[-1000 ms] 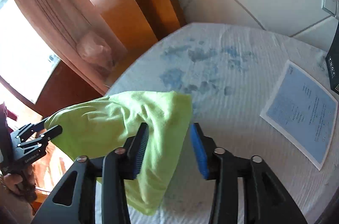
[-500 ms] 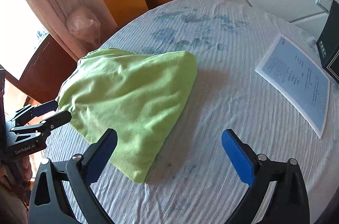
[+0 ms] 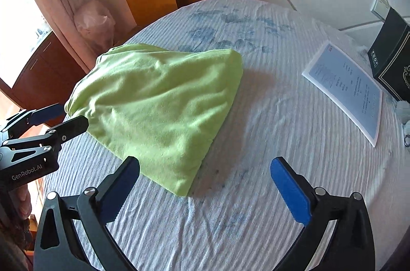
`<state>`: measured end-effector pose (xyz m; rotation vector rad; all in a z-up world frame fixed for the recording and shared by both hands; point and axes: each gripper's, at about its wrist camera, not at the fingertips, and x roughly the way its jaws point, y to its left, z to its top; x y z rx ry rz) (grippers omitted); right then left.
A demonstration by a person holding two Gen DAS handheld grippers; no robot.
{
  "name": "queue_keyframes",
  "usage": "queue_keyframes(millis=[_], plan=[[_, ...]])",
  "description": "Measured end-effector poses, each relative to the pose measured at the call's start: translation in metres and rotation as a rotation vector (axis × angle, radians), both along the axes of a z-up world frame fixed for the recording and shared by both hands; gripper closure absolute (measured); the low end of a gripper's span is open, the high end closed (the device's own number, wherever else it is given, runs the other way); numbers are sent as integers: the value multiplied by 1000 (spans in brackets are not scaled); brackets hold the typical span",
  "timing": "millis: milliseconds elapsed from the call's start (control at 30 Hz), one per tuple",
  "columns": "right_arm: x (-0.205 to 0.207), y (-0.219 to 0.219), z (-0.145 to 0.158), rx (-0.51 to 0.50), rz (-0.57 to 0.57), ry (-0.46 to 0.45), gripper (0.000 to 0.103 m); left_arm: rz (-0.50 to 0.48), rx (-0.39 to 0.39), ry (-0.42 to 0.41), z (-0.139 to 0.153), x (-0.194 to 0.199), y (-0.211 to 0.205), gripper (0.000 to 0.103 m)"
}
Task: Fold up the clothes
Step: 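Release the folded shirt and withdraw both grippers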
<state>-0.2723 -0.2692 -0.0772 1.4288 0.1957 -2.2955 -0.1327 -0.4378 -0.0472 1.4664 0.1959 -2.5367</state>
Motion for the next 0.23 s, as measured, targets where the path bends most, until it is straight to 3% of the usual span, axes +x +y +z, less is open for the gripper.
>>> queue_keyframes(millis=[233], plan=[[0, -1, 0, 15, -32, 0, 0, -10, -32, 19, 2, 1, 0, 30]])
